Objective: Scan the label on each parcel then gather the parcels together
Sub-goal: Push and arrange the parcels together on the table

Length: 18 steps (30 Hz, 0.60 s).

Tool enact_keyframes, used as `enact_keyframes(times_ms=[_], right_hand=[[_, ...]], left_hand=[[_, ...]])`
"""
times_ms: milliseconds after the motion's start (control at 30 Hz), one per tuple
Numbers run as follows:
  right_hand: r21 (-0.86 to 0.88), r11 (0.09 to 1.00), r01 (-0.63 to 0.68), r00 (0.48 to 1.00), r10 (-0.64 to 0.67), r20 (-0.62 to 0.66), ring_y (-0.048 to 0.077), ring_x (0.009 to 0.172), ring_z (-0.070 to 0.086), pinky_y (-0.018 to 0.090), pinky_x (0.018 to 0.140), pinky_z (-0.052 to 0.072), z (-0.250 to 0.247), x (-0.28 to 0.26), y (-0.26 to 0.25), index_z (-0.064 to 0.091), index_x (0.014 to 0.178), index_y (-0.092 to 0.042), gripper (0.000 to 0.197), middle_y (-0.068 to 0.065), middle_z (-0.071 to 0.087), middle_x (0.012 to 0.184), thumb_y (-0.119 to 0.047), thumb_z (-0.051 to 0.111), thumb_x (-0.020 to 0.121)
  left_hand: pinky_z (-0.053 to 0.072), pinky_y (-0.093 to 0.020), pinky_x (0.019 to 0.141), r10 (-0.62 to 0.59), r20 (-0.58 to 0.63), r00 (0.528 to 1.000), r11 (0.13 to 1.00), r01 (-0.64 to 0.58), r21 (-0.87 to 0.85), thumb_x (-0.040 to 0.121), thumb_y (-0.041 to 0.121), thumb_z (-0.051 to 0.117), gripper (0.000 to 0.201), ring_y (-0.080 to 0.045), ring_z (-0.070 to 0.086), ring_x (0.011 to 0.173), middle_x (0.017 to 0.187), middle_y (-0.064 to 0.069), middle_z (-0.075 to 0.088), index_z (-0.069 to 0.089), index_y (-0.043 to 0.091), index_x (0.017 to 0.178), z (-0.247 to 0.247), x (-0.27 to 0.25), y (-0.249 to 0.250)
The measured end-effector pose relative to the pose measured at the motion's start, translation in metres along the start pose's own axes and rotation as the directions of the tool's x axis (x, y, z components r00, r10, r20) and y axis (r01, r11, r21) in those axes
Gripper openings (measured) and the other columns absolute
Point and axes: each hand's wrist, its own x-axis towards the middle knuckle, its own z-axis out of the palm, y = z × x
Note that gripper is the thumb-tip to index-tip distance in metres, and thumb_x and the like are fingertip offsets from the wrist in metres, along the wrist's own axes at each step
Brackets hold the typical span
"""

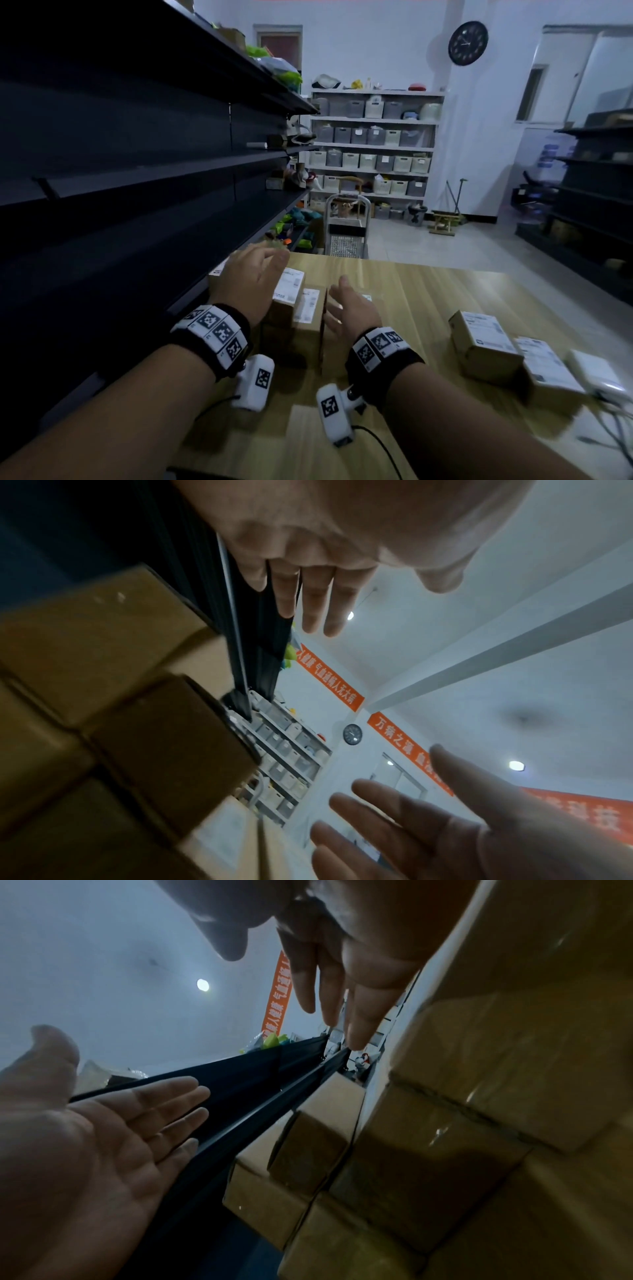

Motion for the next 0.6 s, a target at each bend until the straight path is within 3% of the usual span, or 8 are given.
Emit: enact_keyframes(times_ms=[67, 133, 233, 300, 400, 500, 567, 600], right_hand=[[0.046, 0.998, 0.036, 0.999, -0.035, -0.026, 0.026, 0.128, 0.063, 0.045, 0.113, 0.052, -0.017, -0.001, -0.009, 0.062, 0.137, -0.009, 0.048, 0.003, 0.067, 0.132, -0.046, 0.056, 0.107], [0.071, 0.997, 0.043, 0.997, -0.039, -0.061, 0.028, 0.131, 0.061, 0.047, 0.112, 0.052, -0.034, -0.004, -0.018, 0.061, 0.139, -0.005, 0.048, 0.007, 0.065, 0.139, -0.042, 0.054, 0.109], [0.026, 0.993, 0.111, 0.989, -0.108, -0.099, 0.026, 0.127, 0.062, 0.045, 0.106, 0.056, -0.074, -0.013, -0.025, 0.062, 0.124, -0.017, 0.024, 0.007, 0.065, 0.143, -0.034, 0.050, 0.112], [-0.057, 0.983, 0.177, 0.966, -0.184, -0.180, 0.019, 0.121, 0.067, 0.043, 0.101, 0.060, -0.107, -0.020, -0.024, 0.068, 0.117, -0.018, 0.026, 0.003, 0.071, 0.134, -0.038, 0.052, 0.110], [-0.094, 0.971, 0.222, 0.919, -0.240, -0.313, 0.021, 0.118, 0.070, 0.048, 0.104, 0.059, -0.154, -0.032, -0.030, 0.071, 0.116, -0.010, 0.038, 0.005, 0.075, 0.125, -0.042, 0.052, 0.109], [-0.167, 0.967, 0.193, 0.864, -0.248, -0.437, 0.024, 0.112, 0.073, 0.051, 0.103, 0.058, -0.197, -0.037, -0.039, 0.077, 0.105, -0.019, 0.048, 0.002, 0.079, 0.117, -0.062, 0.056, 0.098], [-0.229, 0.963, 0.142, 0.818, -0.244, -0.522, 0.026, 0.106, 0.072, 0.054, 0.102, 0.057, -0.225, -0.035, -0.043, 0.077, 0.093, -0.023, 0.061, 0.000, 0.079, 0.110, -0.078, 0.055, 0.079], [-0.264, 0.957, 0.121, 0.798, -0.252, -0.548, 0.027, 0.104, 0.069, 0.052, 0.101, 0.056, -0.238, -0.036, -0.045, 0.075, 0.091, -0.022, 0.060, 0.003, 0.077, 0.110, -0.077, 0.053, 0.082]], left_hand=[[0.038, -0.031, 0.107, 0.018, -0.010, 1.000, 0.996, -0.019, -0.083, 0.106, 0.070, 0.037, 0.071, -0.021, 0.058, 0.137, 0.146, -0.004, 0.068, 0.074, 0.015, 0.133, 0.012, -0.005, 0.022], [0.045, -0.034, 0.102, 0.005, 0.004, 1.000, 0.987, -0.004, -0.158, 0.102, 0.075, 0.036, 0.067, -0.017, 0.064, 0.122, 0.129, 0.003, 0.073, 0.073, 0.025, 0.127, 0.029, -0.010, 0.036], [0.049, -0.037, 0.089, -0.068, 0.064, 0.996, 0.953, 0.084, -0.290, 0.102, 0.075, 0.041, 0.056, -0.017, 0.067, 0.104, 0.105, 0.010, 0.071, 0.071, 0.029, 0.114, 0.065, -0.019, 0.054], [0.044, -0.035, 0.082, -0.104, 0.131, 0.986, 0.921, 0.145, -0.362, 0.105, 0.070, 0.047, 0.047, -0.018, 0.066, 0.097, 0.094, 0.011, 0.068, 0.069, 0.028, 0.105, 0.092, -0.027, 0.066], [0.046, -0.033, 0.090, -0.077, 0.222, 0.972, 0.889, 0.168, -0.425, 0.103, 0.071, 0.048, 0.046, -0.014, 0.067, 0.107, 0.105, 0.014, 0.070, 0.069, 0.031, 0.113, 0.128, -0.039, 0.088], [0.046, -0.031, 0.098, -0.054, 0.302, 0.952, 0.881, 0.188, -0.434, 0.107, 0.064, 0.052, 0.048, -0.012, 0.064, 0.122, 0.127, 0.011, 0.070, 0.069, 0.027, 0.133, 0.159, -0.045, 0.115], [0.047, -0.031, 0.095, -0.055, 0.347, 0.936, 0.855, 0.224, -0.467, 0.104, 0.067, 0.052, 0.054, -0.016, 0.066, 0.122, 0.123, 0.008, 0.072, 0.068, 0.024, 0.134, 0.176, -0.045, 0.136], [0.048, -0.030, 0.091, -0.065, 0.375, 0.925, 0.829, 0.259, -0.496, 0.099, 0.074, 0.050, 0.061, -0.018, 0.067, 0.119, 0.115, 0.009, 0.072, 0.068, 0.024, 0.130, 0.187, -0.045, 0.145]])
